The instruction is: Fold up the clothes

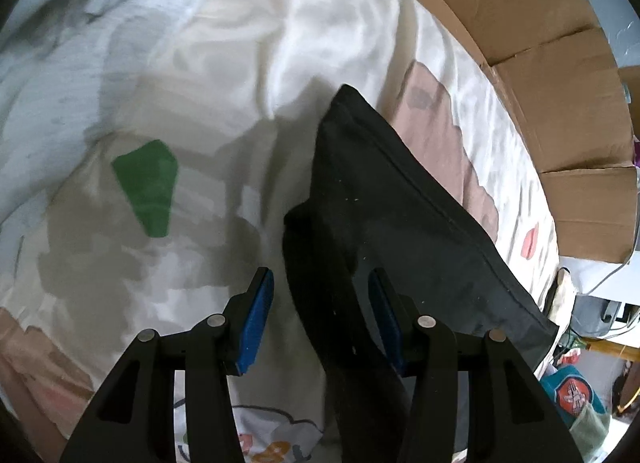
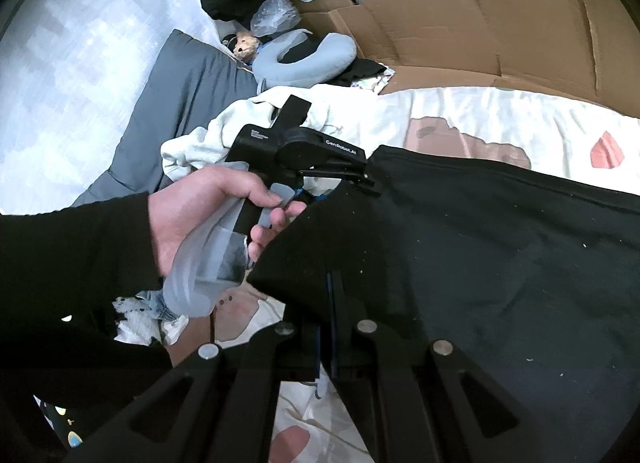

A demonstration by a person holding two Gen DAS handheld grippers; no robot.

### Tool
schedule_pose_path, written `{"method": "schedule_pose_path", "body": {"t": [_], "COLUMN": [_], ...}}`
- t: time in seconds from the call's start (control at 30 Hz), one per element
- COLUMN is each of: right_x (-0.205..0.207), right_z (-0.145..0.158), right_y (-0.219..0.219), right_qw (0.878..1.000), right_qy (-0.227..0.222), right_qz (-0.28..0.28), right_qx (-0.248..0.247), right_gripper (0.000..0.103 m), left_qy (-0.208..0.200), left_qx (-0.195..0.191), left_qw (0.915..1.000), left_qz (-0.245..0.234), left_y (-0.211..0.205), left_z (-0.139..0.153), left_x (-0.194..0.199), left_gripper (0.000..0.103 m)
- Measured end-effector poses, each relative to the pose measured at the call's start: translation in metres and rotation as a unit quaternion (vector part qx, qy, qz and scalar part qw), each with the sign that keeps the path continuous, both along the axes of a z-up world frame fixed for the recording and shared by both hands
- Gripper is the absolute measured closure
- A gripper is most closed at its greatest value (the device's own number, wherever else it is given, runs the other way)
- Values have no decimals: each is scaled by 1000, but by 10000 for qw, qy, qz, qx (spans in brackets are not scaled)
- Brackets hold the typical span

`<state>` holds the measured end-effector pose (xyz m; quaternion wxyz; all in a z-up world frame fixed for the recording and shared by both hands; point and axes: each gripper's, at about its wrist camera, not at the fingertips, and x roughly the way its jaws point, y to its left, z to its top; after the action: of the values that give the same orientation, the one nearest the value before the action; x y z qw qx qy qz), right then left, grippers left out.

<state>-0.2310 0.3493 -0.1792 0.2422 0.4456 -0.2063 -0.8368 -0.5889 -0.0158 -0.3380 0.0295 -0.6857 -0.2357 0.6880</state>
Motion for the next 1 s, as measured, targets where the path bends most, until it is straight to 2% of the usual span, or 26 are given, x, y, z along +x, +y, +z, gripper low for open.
{"method": "schedule_pose_path", "body": {"t": [0.1, 0.17, 0.3, 0.37, 0.4, 0.5, 1.0], "right_x": [1, 2, 4, 5, 6, 8, 47], "right_z": [-1, -2, -2, -3, -4, -5, 1], "right_y": [2, 3, 3, 3, 4, 8, 74], "right_qw": [10000, 10000, 10000, 10000, 10000, 10000, 9990], "right_qy": [-17, -26, -20, -22, -28, -41, -84], "right_qz": [-10, -13, 2, 20, 23, 8, -371], "right_qx": [-13, -18, -12, -7, -10, -34, -230], "right_gripper": [100, 100, 100, 100, 100, 100, 100], "left_qy": [-107, -198, -322, -359, -392, -323, 457], "left_qx": [-89, 13, -60, -143, -135, -200, -74], "left_qw": [9999, 9997, 9994, 9992, 9990, 9989, 9961], "left_qz": [103, 164, 55, -86, -154, -256, -757], "left_y": [-3, -4, -1, 3, 6, 10, 77], "left_z": [-6, -9, -11, -10, -9, -1, 79], "left_x": [-6, -10, -18, -21, -23, -26, -24], "left_gripper": [53, 53, 54, 71, 82, 96, 98]}}
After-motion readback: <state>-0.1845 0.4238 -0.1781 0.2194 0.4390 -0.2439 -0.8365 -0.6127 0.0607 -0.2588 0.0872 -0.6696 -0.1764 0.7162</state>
